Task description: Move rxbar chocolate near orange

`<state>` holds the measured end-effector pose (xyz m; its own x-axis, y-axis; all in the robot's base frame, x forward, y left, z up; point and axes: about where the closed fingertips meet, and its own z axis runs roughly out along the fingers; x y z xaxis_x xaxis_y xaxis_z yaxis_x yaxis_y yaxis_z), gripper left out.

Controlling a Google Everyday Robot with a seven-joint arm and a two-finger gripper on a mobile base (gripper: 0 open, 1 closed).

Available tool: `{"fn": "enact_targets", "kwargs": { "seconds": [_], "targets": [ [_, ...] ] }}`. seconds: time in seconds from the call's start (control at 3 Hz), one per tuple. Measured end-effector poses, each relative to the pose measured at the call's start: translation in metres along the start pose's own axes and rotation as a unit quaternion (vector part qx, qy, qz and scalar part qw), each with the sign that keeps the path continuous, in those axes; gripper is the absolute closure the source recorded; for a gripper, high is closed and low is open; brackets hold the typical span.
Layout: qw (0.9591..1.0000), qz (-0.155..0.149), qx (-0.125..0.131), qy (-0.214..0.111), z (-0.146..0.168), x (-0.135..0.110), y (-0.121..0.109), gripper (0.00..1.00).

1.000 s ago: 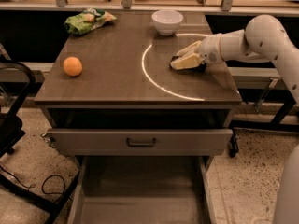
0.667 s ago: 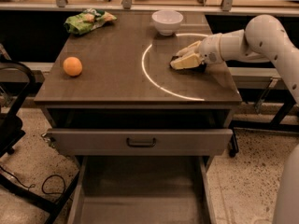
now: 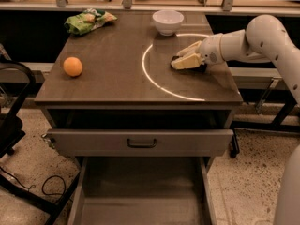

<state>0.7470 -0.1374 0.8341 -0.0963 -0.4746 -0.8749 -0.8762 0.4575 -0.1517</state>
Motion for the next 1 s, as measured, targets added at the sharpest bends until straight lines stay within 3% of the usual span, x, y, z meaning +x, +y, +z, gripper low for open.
{"fn": "enact_targets", "kwargs": {
  "seconds": [1.0],
  "targets": [
    [1.0, 0.0, 0.0, 0.0, -0.0001, -0.0001, 0.0, 1.0]
  ]
}}
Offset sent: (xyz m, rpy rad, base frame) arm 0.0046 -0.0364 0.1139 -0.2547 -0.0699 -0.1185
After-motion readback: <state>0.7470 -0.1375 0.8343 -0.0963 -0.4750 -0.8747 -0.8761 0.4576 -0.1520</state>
